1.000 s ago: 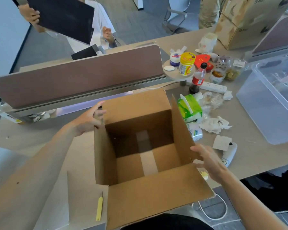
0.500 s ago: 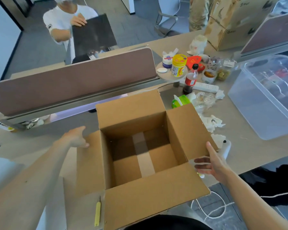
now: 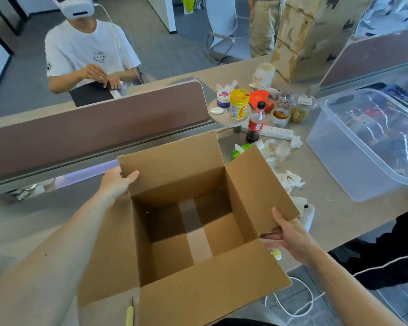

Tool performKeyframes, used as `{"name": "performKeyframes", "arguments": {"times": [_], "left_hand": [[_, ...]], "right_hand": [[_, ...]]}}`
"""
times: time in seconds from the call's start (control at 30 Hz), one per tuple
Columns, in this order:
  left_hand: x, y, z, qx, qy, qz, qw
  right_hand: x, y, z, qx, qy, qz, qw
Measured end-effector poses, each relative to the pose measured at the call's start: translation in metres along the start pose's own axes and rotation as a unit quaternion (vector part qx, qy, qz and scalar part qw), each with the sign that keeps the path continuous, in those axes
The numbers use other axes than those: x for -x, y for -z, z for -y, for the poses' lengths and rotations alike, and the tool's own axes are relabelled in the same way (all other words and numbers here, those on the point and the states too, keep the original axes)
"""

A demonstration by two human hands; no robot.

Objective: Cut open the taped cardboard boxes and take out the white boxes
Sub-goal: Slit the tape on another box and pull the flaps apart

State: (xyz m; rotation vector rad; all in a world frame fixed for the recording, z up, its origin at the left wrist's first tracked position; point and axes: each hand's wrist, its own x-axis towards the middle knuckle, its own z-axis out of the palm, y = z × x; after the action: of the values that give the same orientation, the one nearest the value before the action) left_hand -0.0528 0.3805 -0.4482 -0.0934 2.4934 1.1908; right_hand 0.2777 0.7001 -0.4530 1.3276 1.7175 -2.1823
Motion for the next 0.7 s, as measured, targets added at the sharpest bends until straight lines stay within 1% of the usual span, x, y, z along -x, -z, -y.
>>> {"name": "performKeyframes", "arguments": {"times": [0.1,0.17,0.3,0.37,0.43,0.5,0.57,0.7], "left_hand": [[0.002,0.015,-0.013,-0.034,-0.053,-0.041,0.997],[0.006,0.027,-0.025,-0.028,-0.073,-0.046,0.996],[0.023,0.035,-0.054,0.049,-0.071,0.008,0.996],[0.035,0.033,-0.072,0.061,-0.092,0.039,0.993],[0.05,0.034,-0.09,0.065,-0.119,0.086,0.987],[0.063,0.035,-0.105,0.033,-0.147,0.13,0.98],[0.073,0.036,-0.117,-0.027,-0.174,0.147,0.973],[0.093,0.031,-0.137,-0.06,-0.16,0.218,0.961]], "right_hand": [[0.005,0.009,0.012,0.009,0.025,0.004,1.0],[0.004,0.013,0.02,0.007,0.043,0.01,0.999],[0.003,-0.003,0.042,-0.029,0.067,0.023,0.997],[0.003,-0.021,0.056,-0.041,0.078,0.033,0.996],[0.0,-0.037,0.072,-0.041,0.084,0.022,0.995],[-0.004,-0.053,0.091,-0.03,0.089,0.01,0.996],[-0.004,-0.07,0.111,-0.026,0.119,0.031,0.992],[0.006,-0.106,0.141,0.021,0.185,0.072,0.98]]}}
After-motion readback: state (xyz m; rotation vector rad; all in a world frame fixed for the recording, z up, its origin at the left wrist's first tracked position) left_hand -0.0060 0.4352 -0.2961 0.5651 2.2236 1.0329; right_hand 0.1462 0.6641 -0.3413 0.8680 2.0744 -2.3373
